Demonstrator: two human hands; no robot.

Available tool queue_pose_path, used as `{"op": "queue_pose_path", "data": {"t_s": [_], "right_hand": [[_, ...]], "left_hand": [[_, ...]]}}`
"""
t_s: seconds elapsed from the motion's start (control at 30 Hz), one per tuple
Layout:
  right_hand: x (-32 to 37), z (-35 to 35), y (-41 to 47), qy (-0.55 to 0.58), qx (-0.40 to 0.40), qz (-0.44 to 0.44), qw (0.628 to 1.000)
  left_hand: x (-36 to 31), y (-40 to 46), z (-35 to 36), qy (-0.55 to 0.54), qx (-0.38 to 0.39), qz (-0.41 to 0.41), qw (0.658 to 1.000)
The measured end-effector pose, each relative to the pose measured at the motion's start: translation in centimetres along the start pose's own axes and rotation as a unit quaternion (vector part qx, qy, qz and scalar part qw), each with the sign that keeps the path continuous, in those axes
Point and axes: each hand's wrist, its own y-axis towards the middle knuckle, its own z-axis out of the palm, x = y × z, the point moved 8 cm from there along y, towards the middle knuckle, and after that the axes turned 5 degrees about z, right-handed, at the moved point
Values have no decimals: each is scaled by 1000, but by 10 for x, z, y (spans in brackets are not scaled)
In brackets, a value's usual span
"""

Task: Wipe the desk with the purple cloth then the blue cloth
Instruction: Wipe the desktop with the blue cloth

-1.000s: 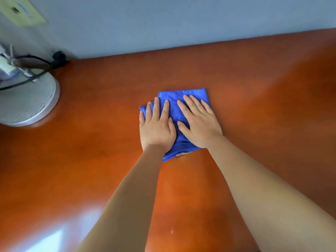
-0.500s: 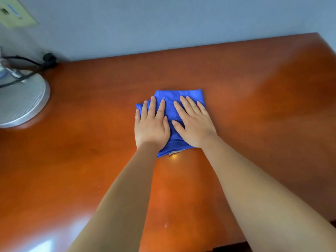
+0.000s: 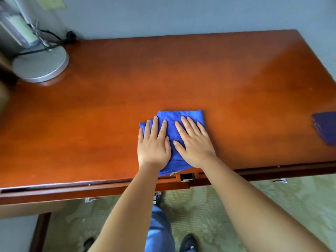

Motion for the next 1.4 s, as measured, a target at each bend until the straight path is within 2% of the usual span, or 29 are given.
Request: {"op": "queue_pose_path", "data": {"t_s": [0.33, 1.0, 1.2, 1.4], "right_hand": [[-9, -7, 62, -3, -18, -3, 1000], [-31, -48, 378, -36, -38, -3, 999], [-37, -53, 423, -36, -32, 5, 999], [-39, -54, 433, -37, -27, 9, 999]], "left_hand": [[16, 56, -8, -19, -27, -14, 999], [113, 359, -59, -31, -89, -12, 995], [124, 405, -67, -28, -90, -6, 996], [123, 416, -68, -23, -84, 3, 996]]}}
